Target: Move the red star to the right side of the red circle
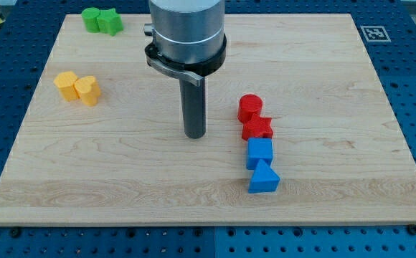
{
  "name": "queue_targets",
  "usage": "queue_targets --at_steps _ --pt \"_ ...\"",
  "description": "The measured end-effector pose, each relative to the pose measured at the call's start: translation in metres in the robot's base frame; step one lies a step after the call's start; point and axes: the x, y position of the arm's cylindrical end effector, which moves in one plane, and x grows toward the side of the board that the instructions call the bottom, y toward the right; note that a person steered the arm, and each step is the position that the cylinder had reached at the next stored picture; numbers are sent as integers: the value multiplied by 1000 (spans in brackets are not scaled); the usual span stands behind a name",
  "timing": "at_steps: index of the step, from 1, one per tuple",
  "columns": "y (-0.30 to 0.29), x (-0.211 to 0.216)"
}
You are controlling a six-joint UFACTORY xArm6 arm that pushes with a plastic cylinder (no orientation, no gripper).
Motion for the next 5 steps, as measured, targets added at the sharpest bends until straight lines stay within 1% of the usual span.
queue_targets --at_steps 2,5 --pt "4 0" --pt "28 0"
